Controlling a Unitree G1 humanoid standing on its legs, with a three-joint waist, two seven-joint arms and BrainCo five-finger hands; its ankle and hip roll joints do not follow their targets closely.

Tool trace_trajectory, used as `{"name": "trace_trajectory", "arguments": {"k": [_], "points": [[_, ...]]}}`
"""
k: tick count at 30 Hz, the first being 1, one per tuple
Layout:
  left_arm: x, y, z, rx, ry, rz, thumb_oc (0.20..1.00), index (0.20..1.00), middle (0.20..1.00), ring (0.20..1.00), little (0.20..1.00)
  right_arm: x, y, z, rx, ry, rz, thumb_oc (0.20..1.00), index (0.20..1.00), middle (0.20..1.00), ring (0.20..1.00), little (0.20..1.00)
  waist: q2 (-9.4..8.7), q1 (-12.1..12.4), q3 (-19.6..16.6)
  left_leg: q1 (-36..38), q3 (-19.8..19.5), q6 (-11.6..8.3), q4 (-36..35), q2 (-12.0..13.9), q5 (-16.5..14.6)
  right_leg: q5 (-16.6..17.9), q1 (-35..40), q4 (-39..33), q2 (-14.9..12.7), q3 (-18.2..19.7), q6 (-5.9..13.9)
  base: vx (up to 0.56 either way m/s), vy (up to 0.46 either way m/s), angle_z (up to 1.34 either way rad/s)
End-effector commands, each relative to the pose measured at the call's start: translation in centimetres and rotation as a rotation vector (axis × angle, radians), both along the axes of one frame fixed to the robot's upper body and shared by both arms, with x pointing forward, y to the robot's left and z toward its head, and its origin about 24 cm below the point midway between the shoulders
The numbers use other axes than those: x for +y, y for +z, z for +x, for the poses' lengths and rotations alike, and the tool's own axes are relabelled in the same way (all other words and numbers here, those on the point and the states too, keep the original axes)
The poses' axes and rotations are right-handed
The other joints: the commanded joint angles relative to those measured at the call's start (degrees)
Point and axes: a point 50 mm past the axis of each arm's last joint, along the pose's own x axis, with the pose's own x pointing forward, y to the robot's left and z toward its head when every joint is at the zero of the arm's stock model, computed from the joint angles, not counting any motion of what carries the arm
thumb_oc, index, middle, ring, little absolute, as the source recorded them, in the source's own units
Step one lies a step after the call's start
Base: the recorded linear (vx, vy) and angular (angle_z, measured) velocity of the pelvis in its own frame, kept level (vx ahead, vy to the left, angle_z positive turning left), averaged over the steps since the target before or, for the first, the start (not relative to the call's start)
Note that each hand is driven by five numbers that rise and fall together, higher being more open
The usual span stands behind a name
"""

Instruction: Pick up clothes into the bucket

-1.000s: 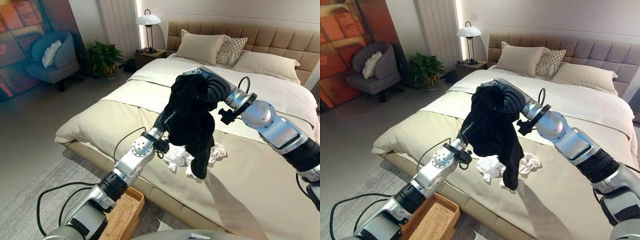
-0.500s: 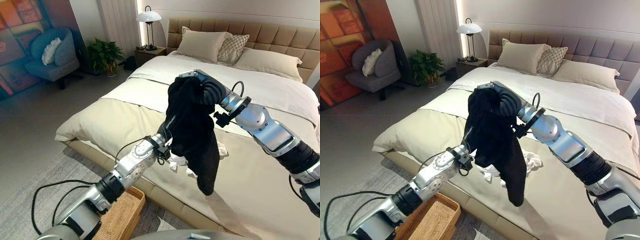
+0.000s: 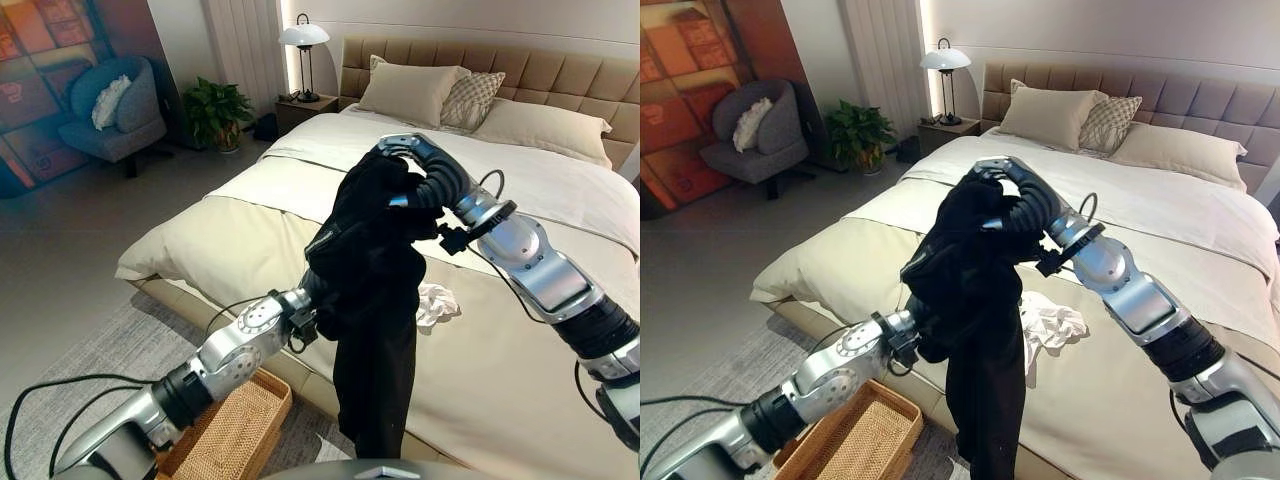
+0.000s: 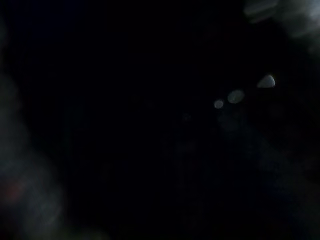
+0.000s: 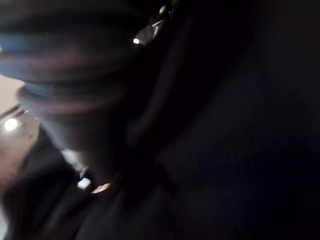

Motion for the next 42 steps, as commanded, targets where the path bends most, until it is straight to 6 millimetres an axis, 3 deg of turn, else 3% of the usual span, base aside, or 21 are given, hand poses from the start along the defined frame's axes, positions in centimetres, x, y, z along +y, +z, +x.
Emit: {"name": "trace_trajectory", "arguments": {"k": [1,6,9,10,12,13,14,17,18,21,24,25,27,29,30,31,33,34,35,36,42], "points": [[2.6,3.8,1.3,-0.104,0.132,-0.180,0.200,0.200,0.200,0.200,0.200,-1.5,2.1,-0.3,-0.107,-0.053,0.159,1.000,1.000,1.000,1.000,1.000,-3.24,1.47,-1.29,0.23,0.00,1.35,4.23,-2.12,-5.37,-2.67,-0.25,5.07,-2.20,-1.88,1.95,0.00,0.000,0.00],[5.7,4.4,1.3,-0.138,0.294,-0.222,0.200,0.200,0.200,0.200,0.200,-3.4,0.2,-0.3,-0.043,-0.143,0.245,1.000,1.000,1.000,1.000,1.000,-3.37,1.83,-1.12,0.23,-0.05,1.41,4.13,-2.17,-5.27,-2.69,-0.06,4.93,-2.32,-2.06,1.86,-0.01,-0.001,0.06],[9.7,5.0,0.9,-0.230,0.484,-0.166,0.200,0.200,0.200,0.200,0.200,-5.9,-3.2,-1.0,0.070,-0.260,0.351,1.000,1.000,1.000,1.000,1.000,-3.38,2.01,-1.13,0.28,-0.21,1.48,4.00,-2.30,-5.29,-2.70,0.05,4.76,-2.35,-2.22,1.82,0.00,0.002,0.04],[9.7,5.0,0.9,-0.230,0.484,-0.165,0.200,0.200,0.200,0.200,0.200,-5.9,-3.3,-1.0,0.071,-0.260,0.351,1.000,1.000,1.000,1.000,1.000,-3.41,1.99,-1.17,0.29,-0.22,1.48,4.00,-2.31,-5.30,-2.71,0.06,4.76,-2.35,-2.23,1.82,0.00,0.007,0.09],[12.4,5.8,0.5,-0.316,0.620,-0.135,0.200,0.200,0.200,0.200,0.200,-7.7,-6.4,-1.9,0.177,-0.352,0.425,1.000,1.000,1.000,1.000,1.000,-3.26,1.96,-0.91,0.13,-0.37,1.51,3.90,-2.45,-5.27,-2.80,-0.03,4.81,-2.42,-2.34,1.75,-0.01,0.012,0.06],[12.4,5.8,0.4,-0.316,0.620,-0.134,0.200,0.200,0.200,0.200,0.200,-7.7,-6.4,-1.9,0.178,-0.352,0.425,1.000,1.000,1.000,1.000,1.000,-3.27,1.94,-0.96,0.12,-0.39,1.51,3.91,-2.45,-5.28,-2.82,-0.03,4.82,-2.42,-2.36,1.75,-0.01,0.021,0.03],[13.7,6.1,0.3,-0.345,0.700,-0.147,0.200,0.200,0.200,0.200,0.200,-8.9,-8.9,-2.3,0.260,-0.436,0.453,1.000,1.000,1.000,1.000,1.000,-3.15,1.87,-0.86,0.06,-0.50,1.48,3.84,-2.60,-5.31,-2.94,-0.18,4.96,-2.48,-2.64,1.73,0.00,0.000,0.00],[14.7,7.2,0.0,-0.411,0.765,-0.162,0.200,0.200,0.200,0.200,0.200,-10.2,-11.5,-2.6,0.342,-0.532,0.431,1.000,1.000,1.000,1.000,1.000,-3.07,1.94,-0.63,0.00,-0.64,1.55,3.87,-2.70,-5.38,-2.96,-0.17,5.09,-2.54,-2.82,1.69,0.00,0.013,0.04],[15.8,8.3,-0.4,-0.476,0.826,-0.180,0.200,0.200,0.200,0.200,0.200,-11.2,-15.1,-3.4,0.474,-0.626,0.444,1.000,1.000,1.000,1.000,1.000,-2.98,2.13,-0.44,0.00,-0.73,1.61,3.90,-2.86,-5.48,-2.89,-0.14,5.07,-2.64,-2.94,1.67,0.00,0.000,0.00],[16.6,9.2,-0.7,-0.530,0.870,-0.181,0.200,0.200,0.200,0.200,0.200,-11.5,-17.5,-4.1,0.559,-0.669,0.413,1.000,1.000,1.000,1.000,1.000,-2.83,2.22,-0.18,0.02,-0.67,1.61,3.88,-2.91,-5.54,-2.92,-0.21,5.13,-2.66,-2.94,1.69,0.00,0.002,0.01],[17.9,10.6,-1.1,-0.622,0.943,-0.157,0.200,0.200,0.200,0.200,0.200,-12.2,-22.8,-6.3,0.762,-0.774,0.354,1.000,1.000,1.000,1.000,1.000,-2.60,2.45,0.09,-0.05,-0.66,1.58,3.91,-2.94,-5.60,-2.98,-0.30,5.16,-2.67,-3.01,1.69,0.00,0.005,0.03],[18.8,10.9,-1.4,-0.663,1.006,-0.125,0.200,0.200,0.200,0.200,0.200,-12.0,-25.9,-7.9,0.888,-0.825,0.356,1.000,1.000,1.000,1.000,1.000,-2.46,2.53,0.30,-0.01,-0.52,1.58,4.04,-2.99,-5.73,-2.98,-0.28,5.20,-2.65,-3.01,1.69,0.00,0.000,0.00],[19.4,11.0,-1.5,-0.688,1.052,-0.084,0.200,0.200,0.200,0.200,0.200,-11.8,-27.2,-8.8,0.948,-0.834,0.342,1.000,1.000,1.000,1.000,1.000,-2.42,2.53,0.42,0.00,-0.47,1.58,4.23,-2.99,-5.87,-3.00,-0.21,5.16,-2.66,-2.91,1.69,0.00,0.000,0.00],[21.1,10.9,-1.9,-0.741,1.176,0.027,0.200,0.200,0.200,0.200,0.200,-11.0,-31.0,-12.2,1.124,-0.889,0.324,1.000,1.000,1.000,1.000,1.000,-2.07,2.51,0.66,0.08,-0.22,1.56,4.50,-2.93,-6.17,-3.07,-0.29,5.27,-2.68,-2.69,1.76,0.00,0.000,0.00],[21.1,10.9,-2.0,-0.742,1.177,0.028,0.200,0.200,0.200,0.200,0.200,-11.0,-31.0,-12.1,1.124,-0.887,0.325,1.000,1.000,1.000,1.000,1.000,-2.11,2.49,0.66,0.11,-0.20,1.55,4.51,-2.92,-6.20,-3.10,-0.28,5.29,-2.68,-2.67,1.76,0.00,0.000,0.00],[21.8,10.4,-2.1,-0.743,1.236,0.086,0.200,0.200,0.200,0.200,0.200,-10.7,-33.1,-14.5,1.235,-0.936,0.307,1.000,1.000,1.000,1.000,1.000,-1.97,2.36,0.70,0.14,-0.08,1.48,4.64,-2.88,-6.33,-3.21,-0.29,5.34,-2.67,-2.59,1.75,0.00,0.000,0.00],[22.1,10.2,-2.2,-0.743,1.262,0.108,0.200,0.200,0.200,0.200,0.200,-10.4,-33.9,-15.5,1.289,-0.946,0.289,1.000,1.000,1.000,1.000,1.000,-2.01,2.30,0.80,0.10,-0.02,1.41,4.72,-2.83,-6.38,-3.28,-0.29,5.38,-2.63,-2.62,1.73,0.00,0.000,0.00],[22.4,9.7,-2.4,-0.729,1.297,0.103,0.200,0.200,0.200,0.200,0.200,-10.1,-35.3,-17.8,1.381,-0.968,0.200,1.000,1.000,1.000,1.000,1.000,-2.00,2.25,0.98,0.03,0.00,1.33,4.85,-2.75,-6.42,-3.35,-0.43,5.54,-2.58,-2.57,1.75,0.00,0.000,0.00],[22.4,9.7,-2.4,-0.729,1.298,0.103,0.200,0.200,0.200,0.200,0.200,-10.1,-35.3,-17.8,1.380,-0.967,0.200,1.000,1.000,1.000,1.000,1.000,-2.00,2.21,0.98,0.02,0.00,1.33,4.86,-2.74,-6.44,-3.37,-0.44,5.55,-2.58,-2.58,1.74,0.00,0.000,0.00],[22.8,8.9,-2.5,-0.697,1.328,0.112,0.200,0.200,0.200,0.200,0.200,-9.7,-36.2,-19.4,1.448,-0.961,0.098,1.000,1.000,1.000,1.000,1.000,-2.04,2.15,1.06,0.01,-0.05,1.31,4.93,-2.68,-6.50,-3.49,-0.47,5.67,-2.56,-2.57,1.72,0.00,0.000,0.00],[24.0,6.2,-2.7,-0.606,1.428,0.244,0.200,0.200,0.200,0.200,0.200,-9.4,-37.2,-22.5,1.537,-0.989,0.028,1.000,1.000,1.000,1.000,1.000,-2.21,1.56,1.10,0.33,0.28,1.20,4.96,-2.59,-6.73,-3.75,-0.27,5.71,-2.51,-2.41,1.73,0.00,0.000,0.00]]}}
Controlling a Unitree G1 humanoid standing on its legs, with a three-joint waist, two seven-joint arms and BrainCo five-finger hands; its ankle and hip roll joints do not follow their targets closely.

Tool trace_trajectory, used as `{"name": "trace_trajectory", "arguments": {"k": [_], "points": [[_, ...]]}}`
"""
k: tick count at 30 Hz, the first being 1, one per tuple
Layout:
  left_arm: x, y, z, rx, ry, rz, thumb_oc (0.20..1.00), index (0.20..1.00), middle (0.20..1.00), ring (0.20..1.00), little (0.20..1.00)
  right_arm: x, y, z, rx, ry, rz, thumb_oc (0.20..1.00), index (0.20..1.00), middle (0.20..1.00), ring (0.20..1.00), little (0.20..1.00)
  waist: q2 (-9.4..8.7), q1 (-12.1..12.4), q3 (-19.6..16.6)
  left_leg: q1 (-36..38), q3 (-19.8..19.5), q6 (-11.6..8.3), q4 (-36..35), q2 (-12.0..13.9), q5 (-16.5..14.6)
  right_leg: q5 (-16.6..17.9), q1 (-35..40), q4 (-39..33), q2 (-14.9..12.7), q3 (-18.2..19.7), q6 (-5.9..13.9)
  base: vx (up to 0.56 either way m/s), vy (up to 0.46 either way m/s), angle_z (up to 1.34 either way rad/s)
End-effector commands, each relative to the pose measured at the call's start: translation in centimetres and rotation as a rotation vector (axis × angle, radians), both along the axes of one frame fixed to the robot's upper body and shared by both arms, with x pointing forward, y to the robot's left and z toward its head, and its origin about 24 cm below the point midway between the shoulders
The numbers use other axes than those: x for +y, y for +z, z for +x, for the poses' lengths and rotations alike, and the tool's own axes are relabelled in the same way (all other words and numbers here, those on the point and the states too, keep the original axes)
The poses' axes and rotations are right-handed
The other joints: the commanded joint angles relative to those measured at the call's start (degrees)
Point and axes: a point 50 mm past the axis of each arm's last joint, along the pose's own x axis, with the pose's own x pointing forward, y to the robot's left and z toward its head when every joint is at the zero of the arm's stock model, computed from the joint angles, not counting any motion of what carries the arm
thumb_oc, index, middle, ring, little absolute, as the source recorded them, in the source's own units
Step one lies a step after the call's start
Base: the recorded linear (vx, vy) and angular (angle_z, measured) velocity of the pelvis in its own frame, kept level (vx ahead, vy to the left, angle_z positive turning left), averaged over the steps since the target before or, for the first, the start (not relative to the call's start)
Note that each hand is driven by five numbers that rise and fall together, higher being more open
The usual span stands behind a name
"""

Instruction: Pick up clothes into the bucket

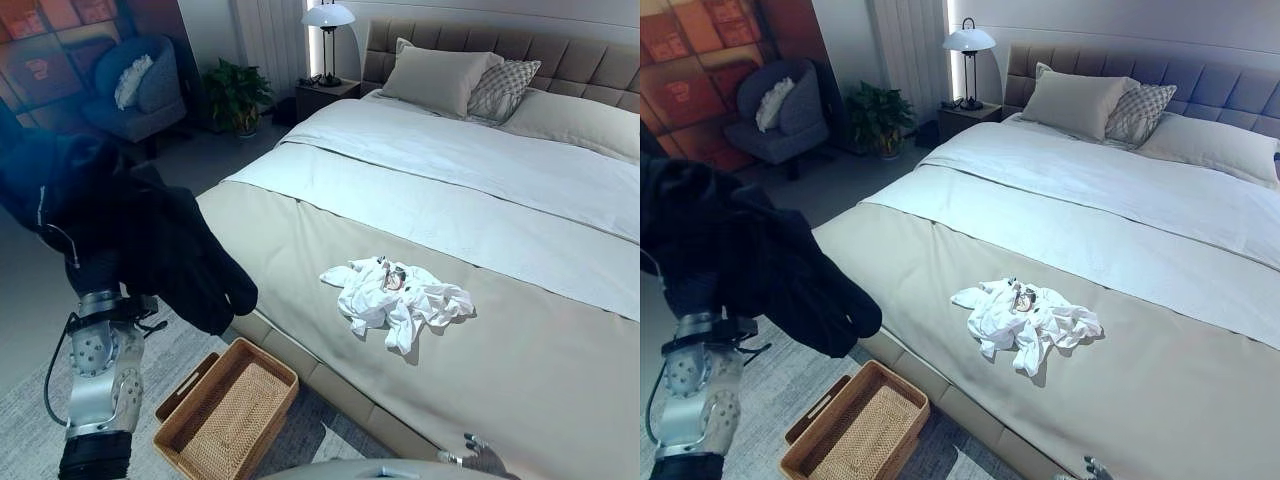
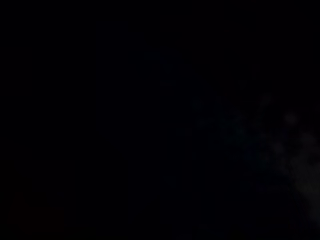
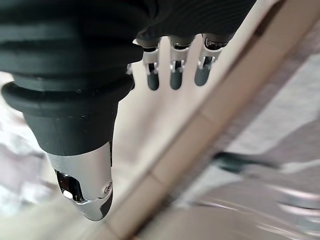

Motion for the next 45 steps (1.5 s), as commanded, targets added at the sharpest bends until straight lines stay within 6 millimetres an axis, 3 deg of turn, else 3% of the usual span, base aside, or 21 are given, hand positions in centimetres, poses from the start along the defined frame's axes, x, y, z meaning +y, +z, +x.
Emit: {"name": "trace_trajectory", "arguments": {"k": [1,6,8,12,16,25,30,31,38,42,45], "points": [[1.8,2.1,-0.4,-0.075,0.123,0.139,0.200,0.200,0.200,0.200,0.200,1.1,0.2,2.7,-0.070,0.081,-0.004,1.000,1.000,1.000,1.000,1.000,-2.88,-0.57,-1.29,0.23,1.65,1.65,5.03,-2.62,-6.25,-2.63,-1.07,5.65,-2.52,-0.70,1.56,0.00,0.000,0.00],[3.0,-0.7,-0.5,0.044,0.189,0.093,0.200,0.200,0.200,0.200,0.200,0.9,0.8,3.9,-0.115,0.156,-0.019,1.000,1.000,1.000,1.000,1.000,-3.09,-0.73,-1.11,0.21,1.98,1.62,5.25,-2.55,-6.38,-2.53,-1.24,5.65,-2.51,-0.28,1.59,-0.01,0.004,-0.03],[3.9,-2.8,-0.8,0.138,0.233,0.062,0.200,0.200,0.200,0.200,0.200,0.6,1.0,4.5,-0.140,0.145,-0.030,1.000,1.000,1.000,1.000,1.000,-3.16,-0.83,-0.96,0.12,2.15,1.65,5.49,-2.52,-6.47,-2.48,-1.43,5.69,-2.51,0.04,1.64,-0.01,0.010,-0.03],[4.3,-4.6,-0.8,0.220,0.256,0.036,0.200,0.200,0.200,0.200,0.200,0.8,0.9,4.4,-0.131,0.163,-0.033,1.000,1.000,1.000,1.000,1.000,-3.27,-1.02,-0.80,0.09,2.33,1.65,5.68,-2.44,-6.52,-2.37,-1.54,5.71,-2.47,0.31,1.68,0.00,0.013,-0.06],[5.7,-7.7,-1.7,0.437,0.333,0.123,0.200,0.200,0.200,0.200,0.200,1.5,0.7,4.1,-0.125,0.207,-0.024,1.000,1.000,1.000,1.000,1.000,-3.57,-1.52,-0.56,-0.14,2.75,1.62,5.59,-2.32,-6.44,-2.28,-2.06,5.87,-2.43,0.56,1.85,-0.01,0.019,-0.04],[6.5,-9.5,-2.4,0.604,0.357,0.222,0.200,0.200,0.200,0.200,0.200,1.1,1.0,4.7,-0.150,0.193,-0.049,1.000,1.000,1.000,1.000,1.000,-4.89,-1.78,1.76,-2.32,3.59,1.86,6.81,-2.49,-6.50,-1.47,-4.73,6.68,-2.40,1.64,2.19,-0.04,0.025,-0.05],[7.3,-8.5,-1.7,0.600,0.369,0.257,0.200,0.200,0.200,0.200,0.200,0.8,1.4,5.8,-0.182,0.194,-0.065,1.000,1.000,1.000,1.000,1.000,-6.25,-1.63,4.73,-6.20,3.73,2.00,9.26,-2.73,-6.46,-0.78,-8.15,8.08,-2.24,2.31,2.31,-0.14,0.027,-0.11],[7.7,-7.6,-1.1,0.580,0.375,0.280,0.200,0.200,0.200,0.200,0.200,0.8,1.8,6.8,-0.225,0.200,-0.070,1.000,1.000,1.000,1.000,1.000,-7.09,-1.50,6.74,-8.78,3.76,2.08,11.00,-2.83,-6.38,-0.35,-10.10,8.83,-2.27,2.38,2.32,-0.12,0.020,-0.05],[8.4,-4.6,0.7,0.486,0.399,0.329,0.200,0.200,0.200,0.200,0.200,1.2,2.8,9.0,-0.310,0.247,-0.074,1.000,1.000,1.000,1.000,1.000,-8.90,-1.11,11.28,-16.07,3.46,2.60,15.52,-3.13,-6.68,1.02,-16.04,10.90,-2.43,3.03,2.66,-0.11,0.044,-0.02],[8.2,-2.5,2.0,0.395,0.408,0.334,0.200,0.200,0.200,0.200,0.200,1.3,3.8,10.7,-0.376,0.273,-0.086,1.000,1.000,1.000,1.000,1.000,-9.60,-0.69,14.95,-21.70,3.13,3.09,20.65,-2.94,-7.76,0.76,-21.50,15.83,-3.28,3.54,2.78,-0.08,0.050,0.01],[7.8,-1.0,3.2,0.319,0.409,0.306,0.200,0.200,0.200,0.200,0.200,1.1,4.6,11.9,-0.436,0.263,-0.094,1.000,1.000,1.000,1.000,1.000,-9.55,-0.69,17.62,-27.02,2.18,3.76,26.70,-3.22,-9.46,-1.37,-26.24,21.95,-3.92,3.82,2.30,-0.08,0.027,0.05]]}}
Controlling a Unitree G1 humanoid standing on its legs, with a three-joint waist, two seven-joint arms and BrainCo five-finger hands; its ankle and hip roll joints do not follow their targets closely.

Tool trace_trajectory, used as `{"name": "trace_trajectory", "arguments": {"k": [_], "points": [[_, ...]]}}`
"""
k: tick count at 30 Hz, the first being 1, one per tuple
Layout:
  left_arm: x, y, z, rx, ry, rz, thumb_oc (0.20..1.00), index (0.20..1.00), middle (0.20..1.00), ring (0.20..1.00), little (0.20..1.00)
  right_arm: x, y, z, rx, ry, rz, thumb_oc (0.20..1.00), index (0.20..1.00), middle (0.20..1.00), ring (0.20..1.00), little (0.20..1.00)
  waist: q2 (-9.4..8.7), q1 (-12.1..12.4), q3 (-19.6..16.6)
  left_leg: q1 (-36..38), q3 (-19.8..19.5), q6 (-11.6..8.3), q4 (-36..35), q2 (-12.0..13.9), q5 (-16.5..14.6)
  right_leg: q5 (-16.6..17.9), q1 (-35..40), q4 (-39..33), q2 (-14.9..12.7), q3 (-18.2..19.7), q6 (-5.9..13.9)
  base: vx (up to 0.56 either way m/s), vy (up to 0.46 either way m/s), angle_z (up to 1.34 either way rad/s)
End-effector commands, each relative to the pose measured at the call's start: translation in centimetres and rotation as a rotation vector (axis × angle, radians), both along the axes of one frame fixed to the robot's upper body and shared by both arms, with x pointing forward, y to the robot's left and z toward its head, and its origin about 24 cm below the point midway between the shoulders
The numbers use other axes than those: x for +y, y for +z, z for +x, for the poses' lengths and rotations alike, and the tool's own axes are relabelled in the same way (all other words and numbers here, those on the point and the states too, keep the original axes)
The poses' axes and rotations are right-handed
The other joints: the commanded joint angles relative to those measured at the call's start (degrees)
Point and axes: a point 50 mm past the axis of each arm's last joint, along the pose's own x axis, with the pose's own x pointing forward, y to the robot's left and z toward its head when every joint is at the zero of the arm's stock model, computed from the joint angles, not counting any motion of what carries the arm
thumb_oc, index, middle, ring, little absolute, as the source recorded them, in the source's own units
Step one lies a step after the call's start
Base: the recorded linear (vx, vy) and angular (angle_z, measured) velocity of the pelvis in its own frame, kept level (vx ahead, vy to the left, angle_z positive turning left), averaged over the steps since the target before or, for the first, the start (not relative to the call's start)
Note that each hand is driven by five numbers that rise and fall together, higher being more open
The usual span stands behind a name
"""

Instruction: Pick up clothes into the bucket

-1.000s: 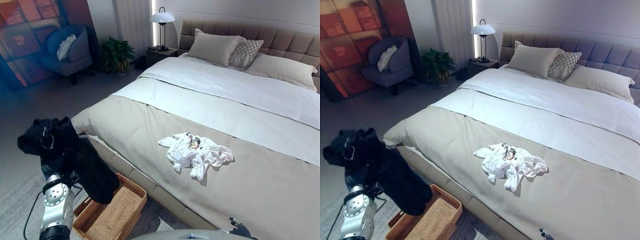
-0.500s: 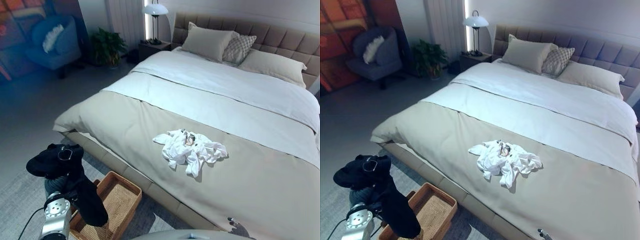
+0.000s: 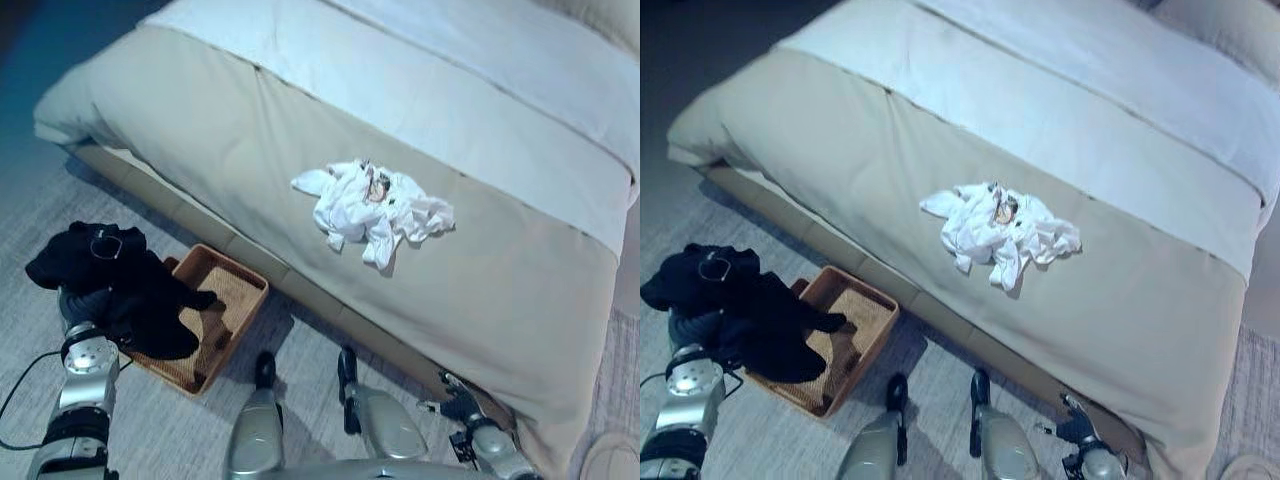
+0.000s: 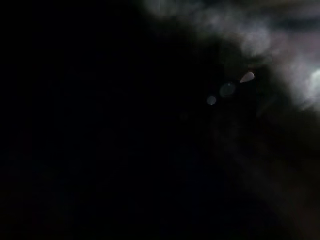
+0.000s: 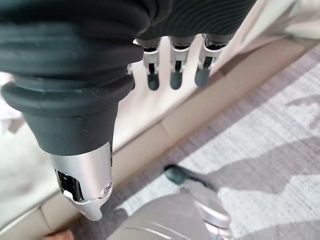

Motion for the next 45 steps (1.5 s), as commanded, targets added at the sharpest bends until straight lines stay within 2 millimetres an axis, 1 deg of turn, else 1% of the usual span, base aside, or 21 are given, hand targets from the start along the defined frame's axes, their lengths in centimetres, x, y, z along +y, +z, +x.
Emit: {"name": "trace_trajectory", "arguments": {"k": [1,2,3,7,8,10,12,15,16,17,21,22,23,30,31,35,40,41,42,43,45], "points": [[0.1,5.4,2.0,-0.233,-0.014,0.090,0.200,0.200,0.200,0.200,0.200,-0.7,1.7,1.4,-0.125,0.000,-0.014,1.000,1.000,1.000,1.000,1.000,-0.71,-0.58,0.45,-7.36,-1.24,4.04,15.02,-3.03,-7.71,-3.37,-5.95,12.35,-3.08,-0.27,1.59,-0.09,0.016,0.15],[0.1,5.4,2.0,-0.233,-0.014,0.090,0.200,0.200,0.200,0.200,0.200,-0.7,1.7,1.4,-0.125,-0.001,-0.014,1.000,1.000,1.000,1.000,1.000,-0.72,-0.67,0.21,-7.68,-1.29,4.05,14.89,-3.10,-7.45,-3.17,-6.26,12.25,-3.14,-0.31,1.59,-0.08,0.025,0.31],[-0.2,6.2,2.6,-0.274,-0.020,0.081,0.200,0.200,0.200,0.200,0.200,-1.2,2.0,1.7,-0.149,-0.030,-0.017,1.000,1.000,1.000,1.000,1.000,-0.15,-0.48,1.21,-11.47,-1.97,4.50,19.49,-3.27,-9.25,-5.43,-9.59,16.57,-3.15,-0.59,0.81,-0.02,0.012,0.28],[-0.3,7.1,3.2,-0.304,-0.005,0.072,0.200,0.200,0.200,0.200,0.200,-2.3,3.0,2.3,-0.212,-0.098,-0.029,1.000,1.000,1.000,1.000,1.000,0.67,-0.95,2.18,-17.99,-3.16,5.09,26.66,-4.00,-11.69,-8.32,-15.24,23.50,-3.69,-1.29,0.01,-0.02,-0.005,0.16],[-0.3,7.1,3.3,-0.304,-0.005,0.072,0.200,0.200,0.200,0.200,0.200,-2.3,3.0,2.3,-0.212,-0.098,-0.029,1.000,1.000,1.000,1.000,1.000,0.71,-0.96,2.10,-18.16,-3.19,5.09,26.79,-3.99,-11.75,-8.36,-15.38,23.59,-3.68,-1.31,0.01,-0.02,-0.014,0.22],[-0.3,7.8,3.9,-0.315,-0.008,0.067,0.200,0.200,0.200,0.200,0.200,-3.7,3.6,2.6,-0.250,-0.182,-0.038,1.000,1.000,1.000,1.000,1.000,1.18,-1.36,2.64,-21.68,-3.94,5.38,30.01,-4.34,-12.65,-9.68,-18.80,27.04,-3.78,-1.58,-0.51,-0.01,-0.003,0.17],[-0.3,7.8,3.9,-0.315,-0.009,0.067,0.200,0.200,0.200,0.200,0.200,-3.7,3.6,2.6,-0.250,-0.183,-0.038,1.000,1.000,1.000,1.000,1.000,1.21,-1.36,2.57,-21.82,-3.95,5.38,30.11,-4.34,-12.69,-9.72,-18.92,27.12,-3.78,-1.59,-0.51,0.00,-0.007,0.14],[0.4,9.5,4.3,-0.326,0.016,0.108,0.200,0.200,0.200,0.200,0.200,-4.6,4.1,2.8,-0.270,-0.200,-0.058,1.000,1.000,1.000,1.000,1.000,1.12,-1.56,2.94,-26.26,-4.45,5.35,33.56,-4.03,-13.87,-10.68,-23.27,30.19,-3.48,-2.07,-0.56,0.03,-0.017,0.12],[0.5,9.5,4.3,-0.324,0.016,0.108,0.200,0.200,0.200,0.200,0.200,-4.6,4.1,2.7,-0.268,-0.199,-0.059,1.000,1.000,1.000,1.000,1.000,1.22,-1.47,2.78,-25.68,-4.69,5.23,34.30,-3.93,-15.88,-12.39,-22.86,31.05,-3.22,-1.72,-0.16,0.11,-0.010,0.08],[0.8,9.6,4.1,-0.312,0.029,0.123,0.200,0.200,0.200,0.200,0.200,-4.6,4.1,2.8,-0.271,-0.205,-0.058,1.000,1.000,1.000,1.000,1.000,1.10,-1.34,3.02,-26.57,-4.85,5.42,35.37,-3.71,-16.43,-12.66,-23.64,31.80,-2.99,-1.79,-0.25,0.11,-0.009,-0.03],[1.4,10.1,4.0,-0.301,0.048,0.141,0.200,0.200,0.200,0.200,0.200,-4.5,4.2,2.9,-0.274,-0.198,-0.053,1.000,1.000,1.000,1.000,1.000,0.80,-1.43,3.20,-27.21,-5.02,5.57,36.03,-3.53,-16.99,-12.98,-23.99,31.81,-2.80,-1.93,-0.23,0.02,-0.005,-0.02],[1.7,10.0,4.1,-0.274,0.054,0.150,0.733,0.733,0.733,0.733,0.733,-4.4,4.2,3.0,-0.274,-0.194,-0.048,1.000,1.000,1.000,1.000,1.000,0.64,-1.49,3.28,-27.48,-5.11,5.63,36.34,-3.46,-17.26,-13.39,-24.09,32.09,-2.71,-2.19,-0.32,0.03,-0.006,0.04],[1.7,10.1,4.1,-0.274,0.054,0.150,1.000,1.000,1.000,1.000,1.000,-4.4,4.2,3.0,-0.274,-0.194,-0.048,1.000,1.000,1.000,1.000,1.000,0.64,-1.49,3.29,-27.48,-5.12,5.63,36.35,-3.46,-17.26,-13.39,-24.09,32.09,-2.71,-2.20,-0.32,0.05,-0.022,0.02],[1.7,8.8,4.3,-0.137,0.025,0.178,1.000,1.000,1.000,1.000,1.000,-4.2,4.4,3.8,-0.274,-0.172,-0.038,1.000,1.000,1.000,1.000,1.000,0.63,-1.37,3.45,-27.27,-5.18,6.10,35.37,-3.36,-17.18,-12.96,-23.57,30.39,-2.38,-2.50,-0.31,0.01,-0.002,0.02],[1.5,8.1,4.2,-0.057,-0.001,0.257,1.000,1.000,1.000,1.000,1.000,-4.2,4.8,4.3,-0.293,-0.162,-0.040,1.000,1.000,1.000,1.000,1.000,0.79,-1.26,3.51,-26.85,-5.03,6.18,34.51,-3.42,-16.83,-12.71,-23.45,29.92,-2.43,-2.28,-0.29,0.00,0.000,0.00],[1.3,6.7,4.1,0.059,-0.030,0.339,1.000,1.000,1.000,1.000,1.000,-4.4,5.9,5.3,-0.340,-0.134,-0.052,1.000,1.000,1.000,1.000,1.000,1.15,-1.24,3.81,-25.84,-4.38,6.18,32.78,-3.63,-16.02,-12.21,-23.22,29.29,-2.76,-1.68,-0.25,-0.01,0.030,-0.01],[0.9,2.7,3.0,0.184,-0.044,0.275,1.000,1.000,1.000,1.000,1.000,-4.5,7.0,6.6,-0.382,-0.106,-0.066,1.000,1.000,1.000,1.000,1.000,2.08,-1.04,4.17,-23.49,-3.44,5.96,29.88,-4.13,-14.53,-11.86,-22.16,28.42,-3.20,-0.99,-0.52,-0.03,0.011,-0.06],[0.3,0.6,2.5,0.234,-0.055,0.221,1.000,1.000,1.000,1.000,1.000,-4.4,7.8,7.3,-0.424,-0.100,-0.063,1.000,1.000,1.000,1.000,1.000,2.30,-1.02,4.20,-23.21,-2.95,5.93,27.86,-4.38,-11.90,-10.00,-22.11,27.10,-3.56,-1.22,-1.04,-0.10,-0.003,-0.11],[0.3,0.6,2.5,0.234,-0.055,0.221,1.000,1.000,1.000,1.000,1.000,-4.4,7.8,7.3,-0.424,-0.100,-0.064,1.000,1.000,1.000,1.000,1.000,2.29,-1.05,4.18,-23.18,-2.95,5.93,27.75,-4.41,-11.83,-9.96,-22.08,27.03,-3.58,-1.23,-1.04,-0.10,-0.014,-0.04],[0.3,-0.5,1.9,0.261,-0.051,0.187,1.000,1.000,1.000,1.000,1.000,-4.6,8.1,7.5,-0.435,-0.105,-0.066,1.000,1.000,1.000,1.000,1.000,2.51,-0.99,4.14,-22.49,-2.89,5.83,26.90,-4.56,-11.48,-9.84,-21.68,26.72,-3.62,-1.09,-1.09,0.00,0.000,0.00],[-0.9,-2.5,1.4,0.293,-0.082,0.143,1.000,1.000,1.000,1.000,1.000,-5.0,8.9,7.8,-0.474,-0.121,-0.071,1.000,1.000,1.000,1.000,1.000,3.01,-0.88,3.91,-21.07,-2.78,5.59,25.30,-4.76,-10.84,-9.81,-20.69,26.03,-3.78,-1.08,-1.20,0.00,-0.030,0.02]]}}
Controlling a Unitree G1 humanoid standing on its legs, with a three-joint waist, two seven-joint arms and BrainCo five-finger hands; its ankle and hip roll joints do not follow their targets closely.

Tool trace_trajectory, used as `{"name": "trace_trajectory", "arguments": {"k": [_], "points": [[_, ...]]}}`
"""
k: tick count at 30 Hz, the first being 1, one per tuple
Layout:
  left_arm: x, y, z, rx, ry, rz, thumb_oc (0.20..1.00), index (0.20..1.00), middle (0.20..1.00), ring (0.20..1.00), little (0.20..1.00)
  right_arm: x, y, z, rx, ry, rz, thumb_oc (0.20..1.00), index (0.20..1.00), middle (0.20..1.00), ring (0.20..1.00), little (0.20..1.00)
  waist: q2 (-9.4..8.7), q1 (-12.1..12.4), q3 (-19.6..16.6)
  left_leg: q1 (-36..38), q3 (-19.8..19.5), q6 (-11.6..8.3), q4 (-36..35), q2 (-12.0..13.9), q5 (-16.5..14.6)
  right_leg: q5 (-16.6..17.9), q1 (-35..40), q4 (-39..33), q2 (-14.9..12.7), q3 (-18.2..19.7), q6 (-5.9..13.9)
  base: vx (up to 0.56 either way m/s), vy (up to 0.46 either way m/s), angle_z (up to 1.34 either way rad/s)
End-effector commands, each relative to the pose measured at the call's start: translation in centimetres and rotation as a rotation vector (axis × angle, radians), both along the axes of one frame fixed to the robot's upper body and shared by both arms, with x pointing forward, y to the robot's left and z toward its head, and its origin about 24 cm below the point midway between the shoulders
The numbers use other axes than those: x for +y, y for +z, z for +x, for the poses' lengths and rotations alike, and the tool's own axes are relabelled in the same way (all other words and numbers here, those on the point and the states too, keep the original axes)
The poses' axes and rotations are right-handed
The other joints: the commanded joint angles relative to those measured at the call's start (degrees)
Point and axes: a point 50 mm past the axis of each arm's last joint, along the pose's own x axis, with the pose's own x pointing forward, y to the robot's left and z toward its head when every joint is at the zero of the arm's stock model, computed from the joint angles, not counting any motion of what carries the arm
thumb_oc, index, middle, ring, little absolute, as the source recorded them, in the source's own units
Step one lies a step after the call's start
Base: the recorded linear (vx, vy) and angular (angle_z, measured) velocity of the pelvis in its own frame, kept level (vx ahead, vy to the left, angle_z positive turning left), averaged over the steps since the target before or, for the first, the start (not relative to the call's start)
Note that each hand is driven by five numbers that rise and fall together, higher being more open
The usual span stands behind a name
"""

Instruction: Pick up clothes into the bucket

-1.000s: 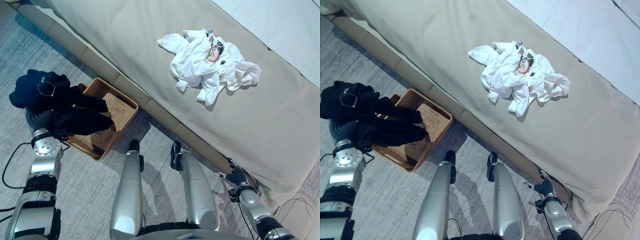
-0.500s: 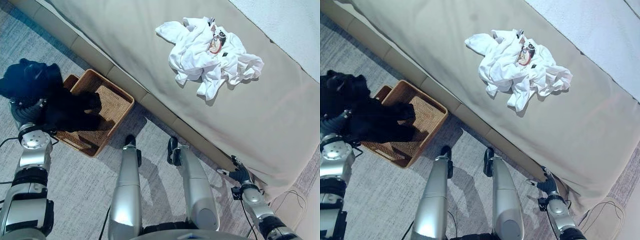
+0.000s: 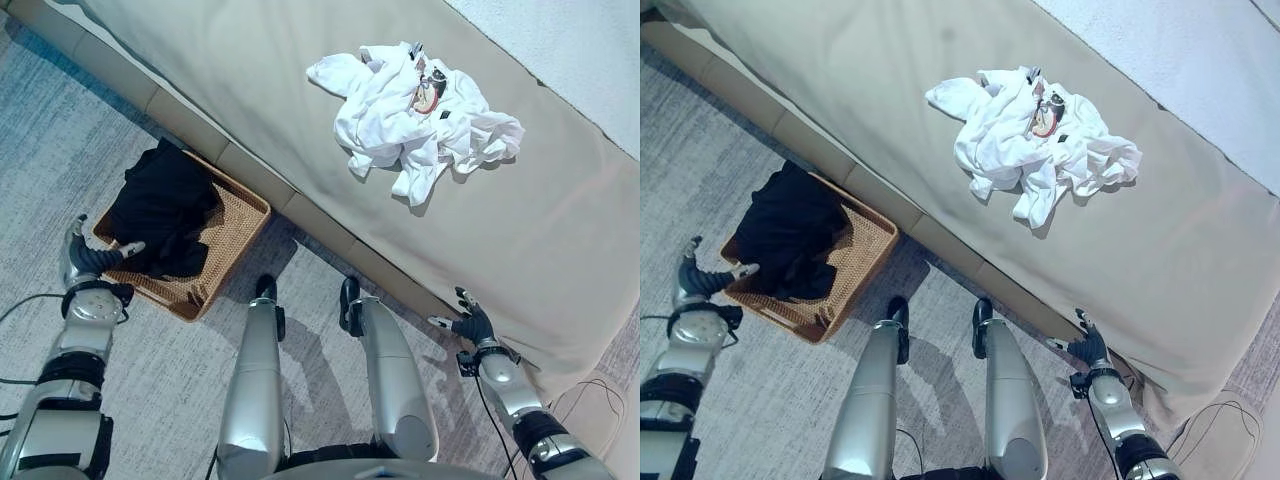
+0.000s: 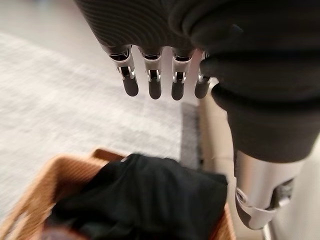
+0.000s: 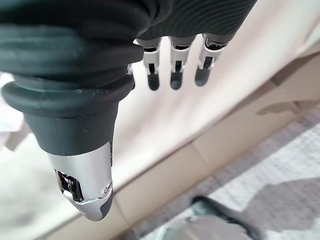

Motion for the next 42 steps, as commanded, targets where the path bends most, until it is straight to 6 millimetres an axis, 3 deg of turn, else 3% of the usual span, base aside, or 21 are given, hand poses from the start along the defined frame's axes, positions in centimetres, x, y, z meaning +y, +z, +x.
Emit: {"name": "trace_trajectory", "arguments": {"k": [1,2,3,4,5,6,8,9,11,12,13,17,19,23,24,29,30,35,37,40,42], "points": [[-2.4,-4.3,-1.8,0.060,-0.036,-0.101,1.000,1.000,1.000,1.000,1.000,-3.8,3.0,0.3,-0.114,-0.067,-0.083,1.000,1.000,1.000,1.000,1.000,3.75,0.88,-2.61,5.36,1.39,2.27,-4.07,-1.95,0.37,4.04,4.91,-5.33,-1.19,0.16,0.16,0.00,-0.060,0.04],[-2.4,-4.3,-1.8,0.061,-0.036,-0.102,1.000,1.000,1.000,1.000,1.000,-3.9,3.0,0.2,-0.113,-0.067,-0.084,1.000,1.000,1.000,1.000,1.000,3.77,0.85,-2.57,5.43,1.37,2.27,-4.11,-1.96,0.39,4.05,4.99,-5.37,-1.20,0.13,0.16,0.00,-0.059,0.06],[-3.5,-5.2,-2.0,0.064,-0.062,-0.130,1.000,1.000,1.000,1.000,1.000,-4.1,3.8,0.6,-0.151,-0.078,-0.088,1.000,1.000,1.000,1.000,1.000,4.23,1.01,-2.78,6.11,1.11,2.07,-5.20,-2.20,0.96,4.04,5.48,-5.66,-1.35,0.07,0.16,0.00,-0.074,0.08],[-6.0,-6.3,-2.1,0.031,-0.118,-0.205,1.000,1.000,1.000,1.000,1.000,-4.6,5.5,1.5,-0.238,-0.113,-0.077,1.000,1.000,1.000,1.000,1.000,5.15,1.47,-3.08,7.51,0.76,1.74,-7.18,-2.60,1.86,3.96,6.56,-6.19,-1.76,-0.49,0.15,0.00,-0.074,0.08],[-6.0,-6.3,-2.1,0.032,-0.118,-0.205,1.000,1.000,1.000,1.000,1.000,-4.6,5.5,1.4,-0.238,-0.113,-0.078,1.000,1.000,1.000,1.000,1.000,5.18,1.45,-3.06,7.57,0.73,1.74,-7.21,-2.60,1.88,3.97,6.63,-6.22,-1.77,-0.52,0.15,0.00,-0.106,0.11],[-8.7,-7.1,-2.3,-0.036,-0.184,-0.326,1.000,1.000,1.000,1.000,1.000,-5.0,7.6,2.4,-0.351,-0.151,-0.046,1.000,1.000,1.000,1.000,1.000,6.27,2.02,-3.35,8.93,0.10,1.29,-9.10,-3.18,2.96,3.95,7.82,-6.81,-2.22,-0.94,0.11,0.00,-0.053,0.19],[-9.7,-7.4,-2.3,-0.056,-0.209,-0.376,1.000,1.000,1.000,1.000,1.000,-5.1,8.5,2.8,-0.395,-0.161,-0.033,1.000,1.000,1.000,1.000,1.000,6.67,2.25,-3.47,9.54,-0.20,1.10,-9.80,-3.37,3.33,3.84,8.33,-6.92,-2.46,-1.20,0.05,0.00,-0.100,0.32],[-11.7,-8.5,-2.6,-0.043,-0.249,-0.461,1.000,1.000,1.000,1.000,1.000,-5.1,10.5,3.7,-0.484,-0.161,-0.043,1.000,1.000,1.000,1.000,1.000,7.36,2.90,-3.79,10.82,-1.04,0.70,-11.78,-3.73,4.26,3.56,9.32,-7.25,-2.61,-1.98,-0.08,0.00,-0.110,0.27],[-12.7,-8.8,-2.7,-0.031,-0.291,-0.481,1.000,1.000,1.000,1.000,1.000,-5.1,11.6,4.2,-0.532,-0.164,-0.051,1.000,1.000,1.000,1.000,1.000,7.62,3.17,-4.01,11.43,-1.26,0.54,-12.70,-3.77,4.68,3.38,9.92,-7.52,-2.67,-2.33,-0.16,0.00,-0.128,0.18],[-15.0,-9.7,-2.9,0.030,-0.382,-0.489,1.000,1.000,1.000,1.000,1.000,-5.0,13.3,5.2,-0.594,-0.170,-0.071,1.000,1.000,1.000,1.000,1.000,8.18,3.78,-4.32,12.67,-2.04,0.24,-14.44,-3.88,5.51,3.14,11.02,-7.86,-2.88,-3.18,-0.28,0.00,-0.135,0.21],[-15.0,-9.7,-2.9,0.030,-0.383,-0.489,1.000,1.000,1.000,1.000,1.000,-5.0,13.3,5.2,-0.594,-0.170,-0.071,1.000,1.000,1.000,1.000,1.000,8.20,3.74,-4.24,12.77,-2.08,0.24,-14.49,-3.88,5.53,3.15,11.14,-7.91,-2.88,-3.22,-0.29,0.01,-0.124,0.26],[-18.3,-11.1,-3.8,0.148,-0.556,-0.470,1.000,1.000,1.000,1.000,1.000,-4.3,16.6,7.3,-0.691,-0.163,-0.126,1.000,1.000,1.000,1.000,1.000,9.54,4.55,-4.75,14.56,-3.24,-0.32,-17.83,-3.86,7.36,2.70,12.18,-8.20,-2.90,-4.37,-0.42,-0.01,-0.090,0.22],[-18.7,-11.7,-4.2,0.180,-0.557,-0.465,1.000,1.000,1.000,1.000,1.000,-4.2,17.9,8.2,-0.714,-0.174,-0.174,1.000,1.000,1.000,1.000,1.000,10.13,5.00,-4.98,15.15,-3.68,-0.51,-19.60,-3.76,8.26,2.51,12.41,-8.33,-2.90,-4.81,-0.47,-0.01,-0.076,0.13],[-21.1,-12.8,-5.5,0.290,-0.703,-0.414,1.000,1.000,1.000,1.000,1.000,-5.3,22.5,10.0,-0.793,-0.271,-0.298,1.000,1.000,1.000,1.000,1.000,11.42,5.88,-5.12,15.78,-4.51,-0.92,-22.01,-3.58,9.58,1.65,11.65,-7.05,-3.26,-5.47,-0.57,-0.01,-0.068,0.12],[-21.7,-13.1,-6.0,0.330,-0.755,-0.380,1.000,1.000,1.000,1.000,1.000,-6.2,24.7,10.6,-0.812,-0.318,-0.374,1.000,1.000,1.000,1.000,1.000,12.04,6.08,-4.95,15.59,-4.81,-1.02,-22.12,-3.63,9.73,1.16,11.02,-6.05,-3.29,-5.66,-0.62,-0.01,-0.082,0.18],[-21.6,-13.9,-6.8,0.360,-0.718,-0.387,1.000,1.000,1.000,1.000,1.000,-7.8,28.8,11.5,-0.824,-0.406,-0.456,1.000,1.000,1.000,1.000,1.000,12.98,6.69,-4.00,14.50,-5.11,-1.13,-22.16,-3.40,10.24,0.27,8.72,-3.62,-3.32,-5.80,-0.86,-0.02,-0.053,0.07],[-21.4,-14.2,-7.1,0.370,-0.685,-0.412,1.000,1.000,1.000,1.000,1.000,-8.9,30.1,11.6,-0.783,-0.442,-0.505,1.000,1.000,1.000,1.000,1.000,13.55,7.26,-3.36,13.76,-5.56,-1.37,-22.24,-3.44,10.73,-0.16,7.85,-2.52,-3.75,-6.28,-1.00,-0.05,-0.098,0.02],[-21.6,-14.2,-6.9,0.360,-0.662,-0.450,1.000,1.000,1.000,1.000,1.000,-10.9,31.4,11.5,-0.641,-0.488,-0.635,1.000,1.000,1.000,1.000,1.000,15.16,7.31,-1.59,12.01,-6.25,-1.96,-22.35,-3.73,12.01,-1.14,5.49,0.28,-4.66,-7.16,-1.32,-0.02,-0.050,0.16],[-21.7,-13.9,-6.4,0.338,-0.658,-0.468,1.000,1.000,1.000,1.000,1.000,-12.0,32.0,11.0,-0.576,-0.502,-0.739,1.000,1.000,1.000,1.000,1.000,15.48,6.98,-0.57,11.10,-6.73,-2.25,-22.44,-4.09,11.31,-3.64,3.91,2.26,-5.06,-6.83,-1.28,0.04,-0.089,0.26],[-21.9,-13.5,-6.1,0.310,-0.657,-0.483,1.000,1.000,1.000,1.000,1.000,-12.6,33.0,10.5,-0.571,-0.525,-0.781,1.000,1.000,1.000,1.000,1.000,16.09,6.82,0.30,9.54,-7.10,-2.26,-22.64,-4.31,11.97,-3.86,1.55,3.71,-5.41,-6.78,-1.38,-0.04,-0.036,0.17],[-22.6,-12.8,-5.6,0.276,-0.693,-0.488,1.000,1.000,1.000,1.000,1.000,-12.7,33.7,10.3,-0.552,-0.502,-0.904,1.000,1.000,1.000,1.000,1.000,16.73,7.10,0.35,7.17,-7.56,-2.25,-23.10,-4.46,12.81,-3.90,-1.62,4.82,-5.95,-6.93,-1.31,0.00,-0.042,0.07]]}}
